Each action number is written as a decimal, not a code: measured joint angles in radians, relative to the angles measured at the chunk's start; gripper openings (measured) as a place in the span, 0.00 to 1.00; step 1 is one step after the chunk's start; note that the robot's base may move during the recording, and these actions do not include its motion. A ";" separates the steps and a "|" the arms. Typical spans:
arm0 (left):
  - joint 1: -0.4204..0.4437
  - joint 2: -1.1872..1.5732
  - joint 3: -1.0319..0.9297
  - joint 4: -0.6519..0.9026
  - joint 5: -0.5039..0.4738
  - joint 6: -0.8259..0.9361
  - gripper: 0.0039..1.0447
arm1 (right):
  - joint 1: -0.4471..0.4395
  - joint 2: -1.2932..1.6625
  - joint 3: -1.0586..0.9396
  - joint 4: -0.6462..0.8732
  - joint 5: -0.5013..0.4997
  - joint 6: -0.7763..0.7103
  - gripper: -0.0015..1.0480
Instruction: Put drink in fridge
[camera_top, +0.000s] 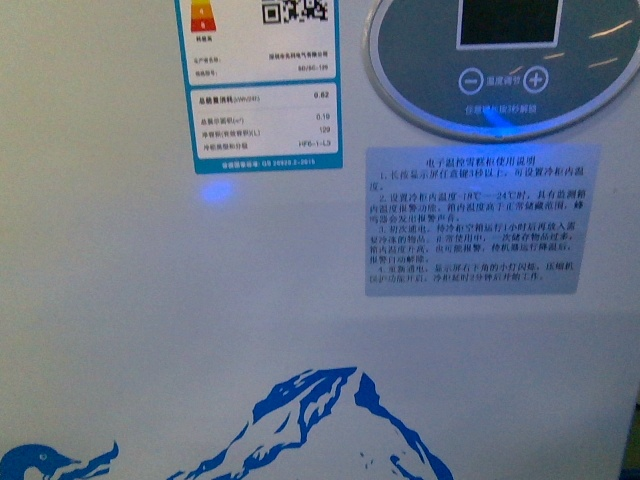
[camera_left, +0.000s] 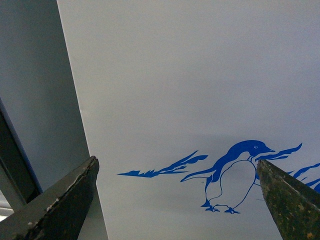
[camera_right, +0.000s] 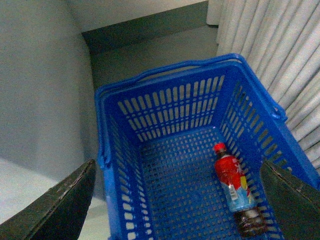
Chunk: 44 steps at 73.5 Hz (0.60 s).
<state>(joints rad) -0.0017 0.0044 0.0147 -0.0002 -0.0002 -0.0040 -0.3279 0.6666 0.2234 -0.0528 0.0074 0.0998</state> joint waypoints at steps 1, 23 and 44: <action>0.000 0.000 0.000 0.000 0.000 0.000 0.92 | -0.019 0.026 0.007 0.018 -0.012 -0.010 0.93; 0.000 0.000 0.000 0.000 0.001 0.000 0.92 | -0.248 0.790 0.200 0.360 -0.101 -0.256 0.93; 0.000 0.000 0.000 0.000 0.000 0.000 0.92 | -0.168 1.304 0.357 0.529 0.080 -0.381 0.93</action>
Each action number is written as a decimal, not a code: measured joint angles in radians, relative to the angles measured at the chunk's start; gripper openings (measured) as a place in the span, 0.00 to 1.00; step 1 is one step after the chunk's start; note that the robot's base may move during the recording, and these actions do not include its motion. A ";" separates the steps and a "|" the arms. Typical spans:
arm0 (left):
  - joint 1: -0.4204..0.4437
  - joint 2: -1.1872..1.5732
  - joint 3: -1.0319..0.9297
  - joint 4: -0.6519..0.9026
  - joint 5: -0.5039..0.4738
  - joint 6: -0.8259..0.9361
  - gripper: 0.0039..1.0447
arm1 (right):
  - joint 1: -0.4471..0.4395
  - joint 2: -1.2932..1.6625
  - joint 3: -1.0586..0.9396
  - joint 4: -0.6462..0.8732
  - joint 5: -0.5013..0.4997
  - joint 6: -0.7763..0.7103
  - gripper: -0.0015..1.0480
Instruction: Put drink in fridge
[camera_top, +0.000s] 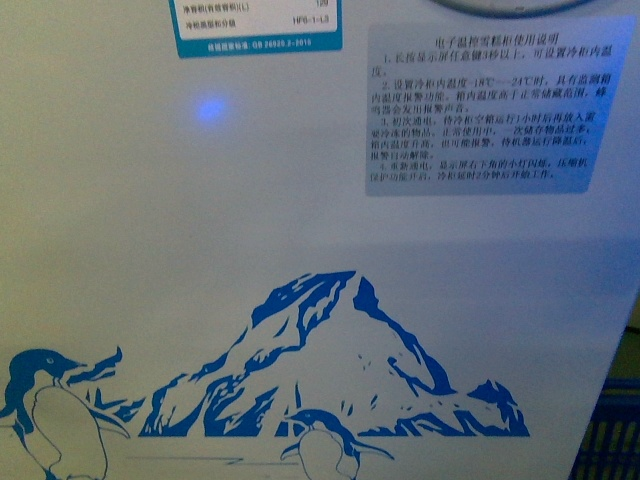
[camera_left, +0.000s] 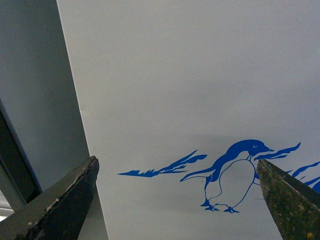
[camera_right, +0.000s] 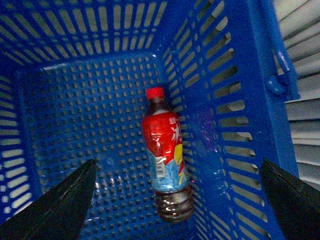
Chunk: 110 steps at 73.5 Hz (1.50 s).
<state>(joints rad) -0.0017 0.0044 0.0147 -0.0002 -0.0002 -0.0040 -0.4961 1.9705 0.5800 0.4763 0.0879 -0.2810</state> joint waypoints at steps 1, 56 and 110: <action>0.000 0.000 0.000 0.000 0.000 0.000 0.92 | 0.003 0.016 0.006 0.005 0.015 -0.007 0.93; 0.000 0.000 0.000 0.000 0.000 0.000 0.92 | 0.127 0.743 0.546 -0.075 0.286 -0.017 0.93; 0.000 0.000 0.000 0.000 0.000 0.000 0.92 | 0.082 0.956 0.694 -0.141 0.373 0.107 0.93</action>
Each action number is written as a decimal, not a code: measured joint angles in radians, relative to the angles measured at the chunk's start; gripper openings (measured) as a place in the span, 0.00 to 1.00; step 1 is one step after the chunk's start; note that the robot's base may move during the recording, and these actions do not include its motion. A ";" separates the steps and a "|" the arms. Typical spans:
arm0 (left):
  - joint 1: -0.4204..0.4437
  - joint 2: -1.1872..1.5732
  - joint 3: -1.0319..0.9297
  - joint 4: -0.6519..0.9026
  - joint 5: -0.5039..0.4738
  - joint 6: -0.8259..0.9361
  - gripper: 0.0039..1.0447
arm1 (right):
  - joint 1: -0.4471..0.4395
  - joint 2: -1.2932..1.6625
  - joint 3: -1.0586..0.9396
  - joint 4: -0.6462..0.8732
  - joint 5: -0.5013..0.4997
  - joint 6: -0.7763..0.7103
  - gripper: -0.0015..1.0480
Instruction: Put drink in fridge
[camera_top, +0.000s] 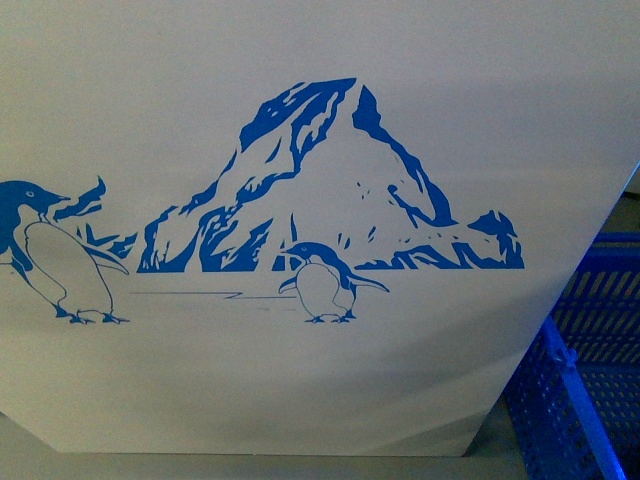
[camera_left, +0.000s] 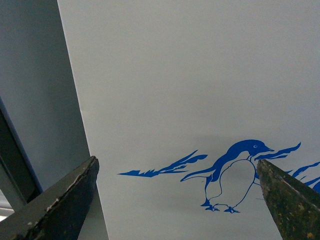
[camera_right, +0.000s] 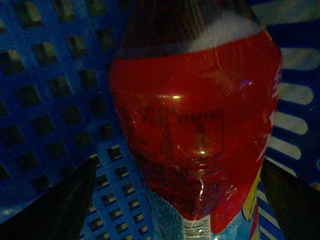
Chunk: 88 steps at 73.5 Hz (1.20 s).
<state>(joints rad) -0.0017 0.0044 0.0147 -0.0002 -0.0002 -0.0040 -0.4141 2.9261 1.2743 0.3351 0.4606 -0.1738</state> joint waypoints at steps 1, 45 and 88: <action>0.000 0.000 0.000 0.000 0.000 0.000 0.92 | -0.002 0.001 0.001 -0.001 0.000 0.003 0.93; 0.000 0.000 0.000 0.000 0.000 0.000 0.92 | -0.075 0.034 0.016 -0.009 -0.011 0.050 0.77; 0.000 0.000 0.000 0.000 0.000 0.000 0.92 | -0.078 0.000 -0.031 0.064 -0.078 -0.026 0.37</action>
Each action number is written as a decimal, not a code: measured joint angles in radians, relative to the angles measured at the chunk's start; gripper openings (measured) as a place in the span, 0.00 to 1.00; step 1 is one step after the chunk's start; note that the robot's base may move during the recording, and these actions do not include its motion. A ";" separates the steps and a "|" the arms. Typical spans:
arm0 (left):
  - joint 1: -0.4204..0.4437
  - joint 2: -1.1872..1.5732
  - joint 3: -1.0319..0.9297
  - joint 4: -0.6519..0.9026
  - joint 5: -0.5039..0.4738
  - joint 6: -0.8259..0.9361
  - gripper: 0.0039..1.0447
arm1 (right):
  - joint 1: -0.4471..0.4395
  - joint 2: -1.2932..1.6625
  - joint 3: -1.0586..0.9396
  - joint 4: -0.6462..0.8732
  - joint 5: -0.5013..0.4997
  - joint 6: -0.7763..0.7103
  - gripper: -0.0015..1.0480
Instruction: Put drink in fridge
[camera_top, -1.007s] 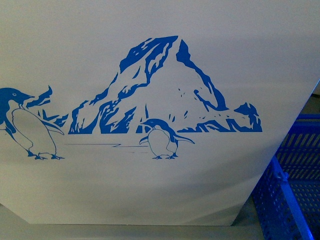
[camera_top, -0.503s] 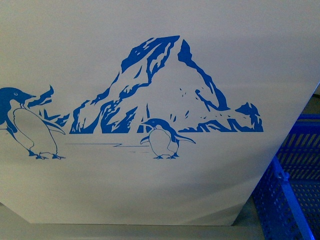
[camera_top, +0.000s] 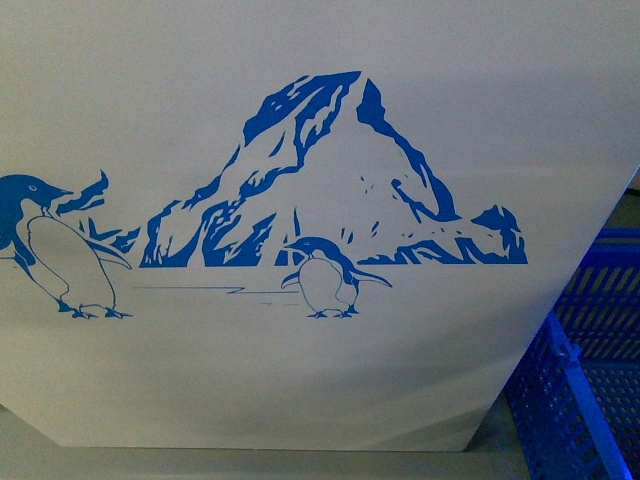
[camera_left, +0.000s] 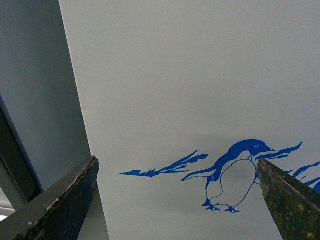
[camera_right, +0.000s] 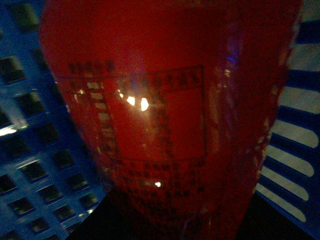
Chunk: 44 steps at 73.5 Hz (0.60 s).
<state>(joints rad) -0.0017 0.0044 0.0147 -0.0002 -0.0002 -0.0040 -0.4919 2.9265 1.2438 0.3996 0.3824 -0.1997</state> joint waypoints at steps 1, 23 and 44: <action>0.000 0.000 0.000 0.000 0.000 0.000 0.92 | 0.002 -0.007 -0.007 0.004 -0.009 -0.001 0.37; 0.000 0.000 0.000 0.000 0.000 0.000 0.92 | 0.061 -0.383 -0.233 0.101 -0.190 0.025 0.36; 0.000 0.000 0.000 0.000 0.000 0.000 0.92 | 0.076 -0.812 -0.482 0.110 -0.341 0.038 0.36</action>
<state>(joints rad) -0.0017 0.0044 0.0147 -0.0002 -0.0002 -0.0040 -0.4160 2.1143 0.7616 0.5095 0.0414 -0.1619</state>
